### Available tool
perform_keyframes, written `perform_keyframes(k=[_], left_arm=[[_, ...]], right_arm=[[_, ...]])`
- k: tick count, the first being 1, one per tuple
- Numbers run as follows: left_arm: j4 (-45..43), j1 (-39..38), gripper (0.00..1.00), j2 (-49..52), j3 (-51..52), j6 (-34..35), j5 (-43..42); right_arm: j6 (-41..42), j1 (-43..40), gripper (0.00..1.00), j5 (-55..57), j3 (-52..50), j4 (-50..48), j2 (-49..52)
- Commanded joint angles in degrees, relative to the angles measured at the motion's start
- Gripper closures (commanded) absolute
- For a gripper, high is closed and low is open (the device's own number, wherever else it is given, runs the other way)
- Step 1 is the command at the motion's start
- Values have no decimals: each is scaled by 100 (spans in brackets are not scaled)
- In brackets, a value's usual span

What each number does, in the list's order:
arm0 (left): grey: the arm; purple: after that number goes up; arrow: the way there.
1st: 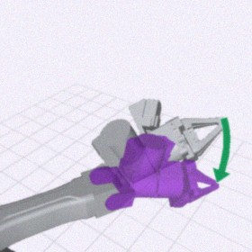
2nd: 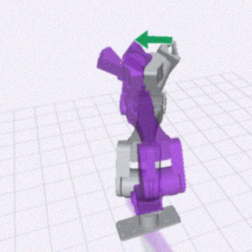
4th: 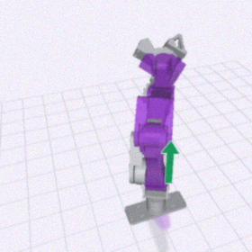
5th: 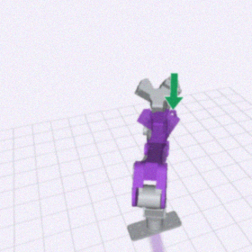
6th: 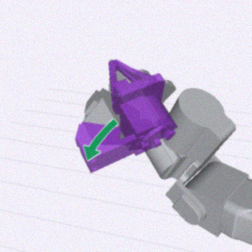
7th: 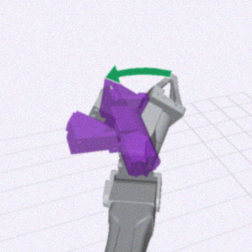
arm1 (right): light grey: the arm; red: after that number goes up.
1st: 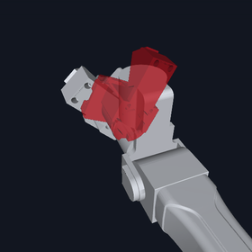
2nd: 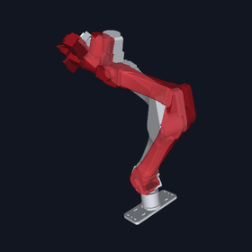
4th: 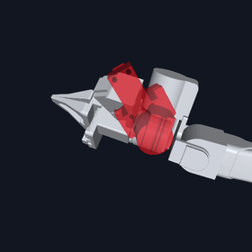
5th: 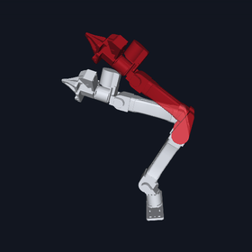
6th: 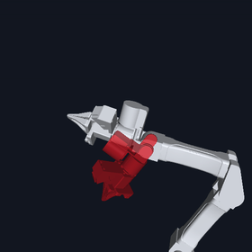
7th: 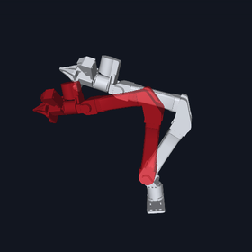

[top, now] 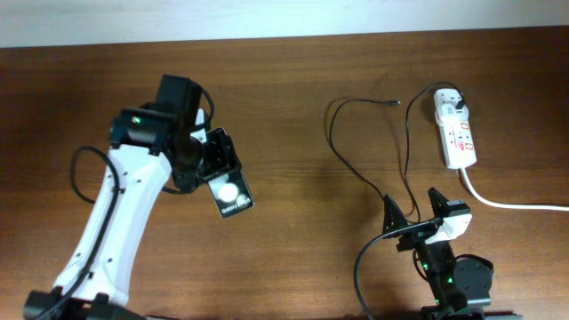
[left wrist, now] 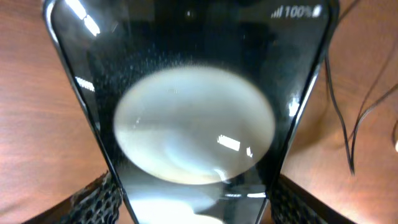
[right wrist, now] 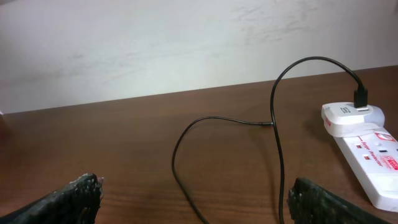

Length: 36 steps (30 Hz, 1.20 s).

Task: Plug charger to phone and switch on socket
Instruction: 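Lift the phone with the left gripper and turn it upright toward center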

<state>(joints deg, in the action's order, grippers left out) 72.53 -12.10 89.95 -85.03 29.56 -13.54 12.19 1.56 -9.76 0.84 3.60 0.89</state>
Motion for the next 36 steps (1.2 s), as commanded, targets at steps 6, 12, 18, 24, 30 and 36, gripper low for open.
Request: perform_keyframes(k=[6,12,18,24,30,36], left_arm=[[-1814,13,43,-81,1694,883,-1250],[-2232,15,41,105,1862,883,-1502],[-2874,15,39,933,1862,881,-2837],[-2900,52,41,1248,1862,879,-5090],[-2900,52,39,1248,1862,885,-6183],[-2900,52,39,1248,1862,887,-6321]], right_arm=[[7,31,1,9,-50,4,-52],[9,31,1,9,-50,2,-52],[7,31,1,7,-50,2,-52],[9,31,1,9,-50,2,-52],[7,31,1,9,-50,2,-52],[7,31,1,9,-50,2,-52]])
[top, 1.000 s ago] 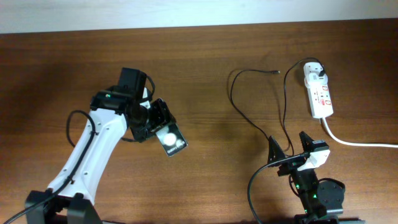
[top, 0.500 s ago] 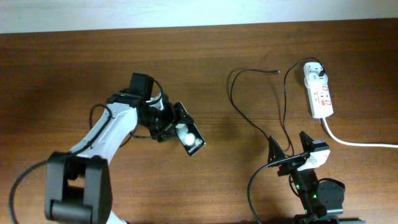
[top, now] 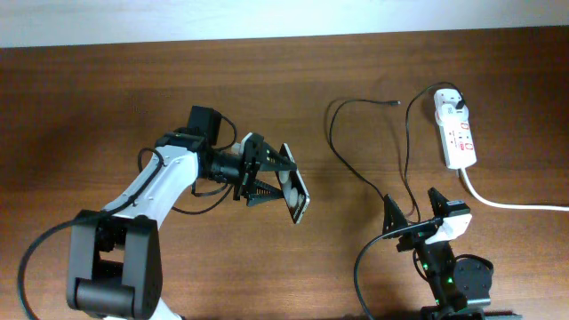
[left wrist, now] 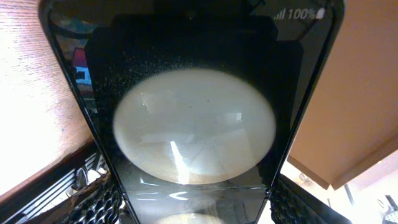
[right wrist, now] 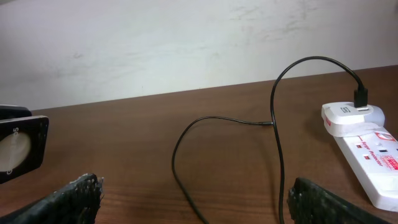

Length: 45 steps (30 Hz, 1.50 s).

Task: Plug charger to phone and switch on socket
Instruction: 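Lift the phone with the left gripper and turn it upright toward center, then move the right gripper toward the phone held by the left gripper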

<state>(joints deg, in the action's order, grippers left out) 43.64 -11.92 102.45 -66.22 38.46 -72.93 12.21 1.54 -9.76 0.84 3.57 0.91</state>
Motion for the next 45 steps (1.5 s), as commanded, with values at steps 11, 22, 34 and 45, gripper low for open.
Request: perform_keyframes(k=[11,22,34,45], left_arm=[[-13,35,36,-2,-20,-9,-382],[-11,35,34,-2,-20,-9,-382],[-13,31,37,-2,-20,24,-74],[-142,35,37,-2,-20,398,-20]], right_arm=[[1290,33,1,-1530,-50,-205,-55],[3051,33,1,-4918,-50,-170,-55],[3005,33,1,-3436,267,-221,0],[597,79,1,-1622,3386,2927,3010]])
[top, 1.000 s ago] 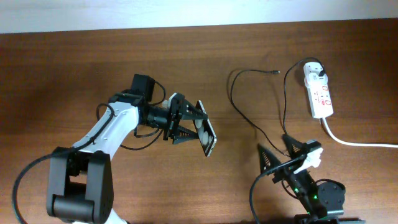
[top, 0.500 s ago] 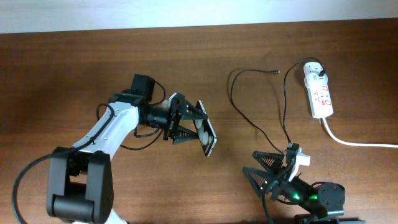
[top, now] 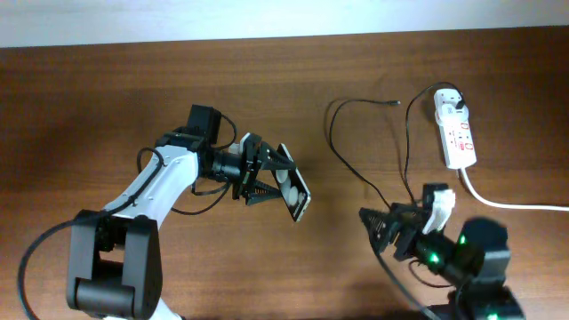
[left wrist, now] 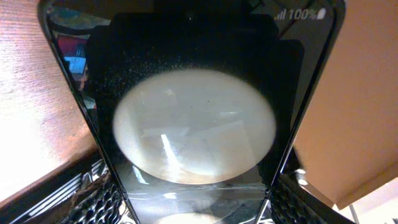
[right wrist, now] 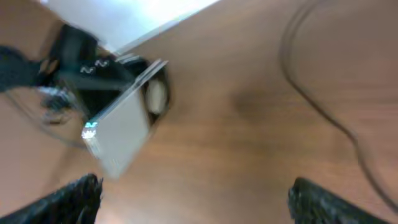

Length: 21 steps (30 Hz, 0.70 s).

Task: Plug charger to phone and switch on socket
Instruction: 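Move the right gripper toward the phone held by the left gripper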

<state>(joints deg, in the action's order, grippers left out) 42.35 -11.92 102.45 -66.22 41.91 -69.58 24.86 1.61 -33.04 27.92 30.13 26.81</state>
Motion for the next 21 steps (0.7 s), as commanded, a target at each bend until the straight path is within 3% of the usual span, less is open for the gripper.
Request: perform_keyframes(k=[1,6,9,12,16,21], left_arm=[[-15,35,37,-4,-20,50,-466],[-17,35,37,-2,-20,48,-1003],[-179,35,34,-2,-20,50,-1012],[-330,35,34,-2,-20,50,-1016],[-330,35,33,-2,-20,50,-1014],[-330,35,33,-2,-20,50,-1016]], right_arm=[[-667,153,1,833,994,540,664],[208,474,1,573,1611,1497,1178],[614,551,1,-911,1617,1115,1182],[398,553,1,-981,1613,525,1222],[328,675,1,-319,1639,238,1226],[420,1812,1,1226,1799,238,1274]])
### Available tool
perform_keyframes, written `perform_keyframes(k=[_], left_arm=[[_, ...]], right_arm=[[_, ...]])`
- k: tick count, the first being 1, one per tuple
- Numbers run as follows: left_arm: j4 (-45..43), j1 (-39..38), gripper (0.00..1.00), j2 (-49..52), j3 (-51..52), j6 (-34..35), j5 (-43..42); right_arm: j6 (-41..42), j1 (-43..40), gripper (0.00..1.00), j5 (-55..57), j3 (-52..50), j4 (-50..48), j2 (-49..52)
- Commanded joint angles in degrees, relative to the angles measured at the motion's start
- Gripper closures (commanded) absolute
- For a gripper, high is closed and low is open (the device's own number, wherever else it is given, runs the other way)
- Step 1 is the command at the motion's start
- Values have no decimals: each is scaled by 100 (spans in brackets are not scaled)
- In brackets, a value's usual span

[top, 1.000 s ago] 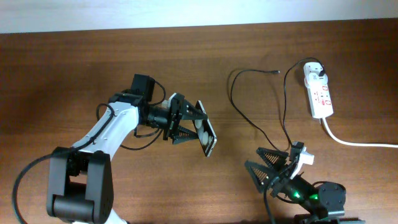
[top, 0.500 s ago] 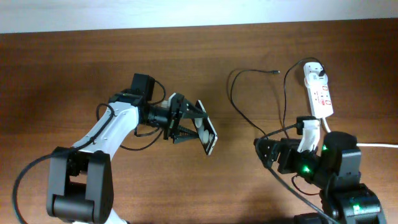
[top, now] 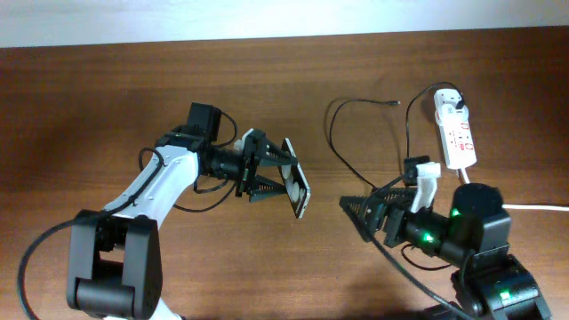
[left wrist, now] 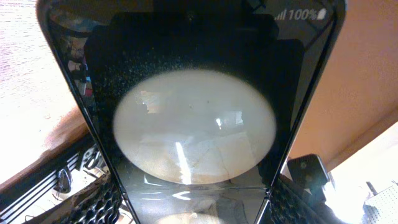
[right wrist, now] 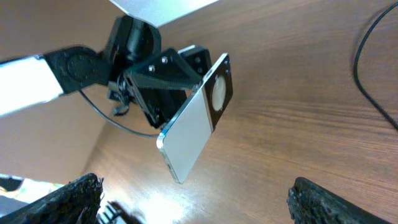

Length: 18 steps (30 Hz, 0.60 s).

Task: Plug charger to phone and switch on socket
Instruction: 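Move the right gripper toward the phone held by the left gripper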

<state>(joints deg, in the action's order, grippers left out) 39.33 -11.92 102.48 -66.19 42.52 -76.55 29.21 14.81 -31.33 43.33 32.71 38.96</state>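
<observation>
My left gripper (top: 277, 178) is shut on the phone (top: 296, 188) and holds it above the table's middle, turned on edge. The phone's dark screen (left wrist: 193, 124) fills the left wrist view between the fingers (left wrist: 93, 205). Its silver back (right wrist: 196, 124) faces my right gripper (right wrist: 199, 205). That right gripper (top: 364, 213) is open and empty, pointing left at the phone from a short gap. The black charger cable (top: 409, 142) loops over the table, its free connector (top: 394, 103) lying loose at the back. Its other end enters the white power strip (top: 455, 133) at the right.
The power strip's white lead (top: 516, 204) runs off the right edge. The black cable's loops (top: 342, 147) lie between the phone and the strip, passing under the right arm (top: 471, 240). The wooden table (top: 107, 80) stretches to the far left.
My right arm has moved up and to the left, so its open gripper now stands closer to the phone. The left gripper keeps the phone almost where it was.
First the left gripper held the phone face up over the left of the table, and the right gripper rested open at the front edge. Then the phone was at the middle, turned on edge. After that the right gripper had swung left, and now it faces the phone.
</observation>
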Motion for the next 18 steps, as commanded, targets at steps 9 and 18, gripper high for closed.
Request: perform_keyframes(k=[9,18], left_arm=[[-26,35,32,-4,-22,-11,-319],[-26,35,32,-4,-22,33,-321]], right_arm=[[26,2896,1,3340,800,-109,1471],[435,3362,18,4258,800,-892,2732]])
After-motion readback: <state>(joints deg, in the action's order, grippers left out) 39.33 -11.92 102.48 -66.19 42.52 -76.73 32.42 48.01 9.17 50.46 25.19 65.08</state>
